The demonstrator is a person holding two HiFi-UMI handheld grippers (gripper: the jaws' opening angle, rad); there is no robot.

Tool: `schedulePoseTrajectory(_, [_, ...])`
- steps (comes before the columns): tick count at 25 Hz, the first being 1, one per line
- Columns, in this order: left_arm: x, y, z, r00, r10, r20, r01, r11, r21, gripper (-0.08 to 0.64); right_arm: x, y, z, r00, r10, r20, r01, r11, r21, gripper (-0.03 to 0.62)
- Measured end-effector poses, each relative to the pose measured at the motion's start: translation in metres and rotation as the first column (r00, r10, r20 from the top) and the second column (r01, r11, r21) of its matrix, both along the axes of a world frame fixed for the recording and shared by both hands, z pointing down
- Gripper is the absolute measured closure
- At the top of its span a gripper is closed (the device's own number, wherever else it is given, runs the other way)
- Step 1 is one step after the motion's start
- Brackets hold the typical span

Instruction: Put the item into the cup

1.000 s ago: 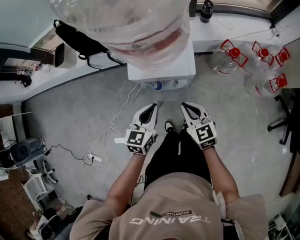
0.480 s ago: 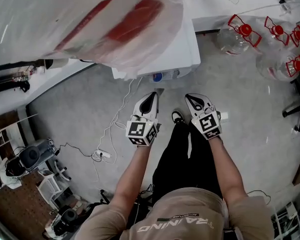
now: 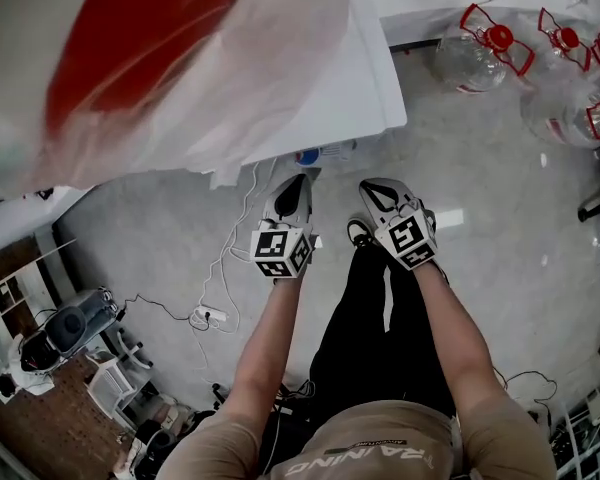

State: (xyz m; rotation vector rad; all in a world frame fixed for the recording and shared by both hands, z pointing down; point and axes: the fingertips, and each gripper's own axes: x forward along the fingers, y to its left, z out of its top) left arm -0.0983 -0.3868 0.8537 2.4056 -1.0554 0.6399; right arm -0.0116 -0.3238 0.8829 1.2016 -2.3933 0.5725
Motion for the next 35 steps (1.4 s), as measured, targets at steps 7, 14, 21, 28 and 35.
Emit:
schedulePoseTrajectory(7, [-0.005,-0.025,0.038,1.0,-0.011,0.022,0.011,1.0,0.003,0.554,-0.008,-0.006,0.021,0.999,0.009,0.048,-0.007,1.0,-0.03,0.581])
schedulePoseTrajectory(14, [-0.007,-0.042,0.06,0.999,-0.015,0.046,0.015,1.0,-0.009,0.554,-0.003,-0.008,0.035,0.998,0.008,0.059,-0.004,0.998,-0.067,0.581])
schedulePoseTrajectory(21, [0.001,-0.05,0.075,0.997,-0.009,0.078,0.01,1.0,-0.018,0.552,0.008,-0.003,0.041,0.998,0.017,0.06,-0.012,0.996,-0.084,0.581])
schedulePoseTrajectory(28, [0.0,-0.055,0.09,0.994,-0.026,0.106,0.031,0.999,-0.039,0.551,0.017,0.004,0.048,0.998,0.026,0.061,-0.02,0.995,-0.1,0.581])
schedulePoseTrajectory(35, [0.0,-0.054,0.089,0.995,-0.023,0.102,0.025,1.0,-0.019,0.551,0.019,0.018,0.053,0.998,0.027,0.062,-0.019,0.992,-0.124,0.581])
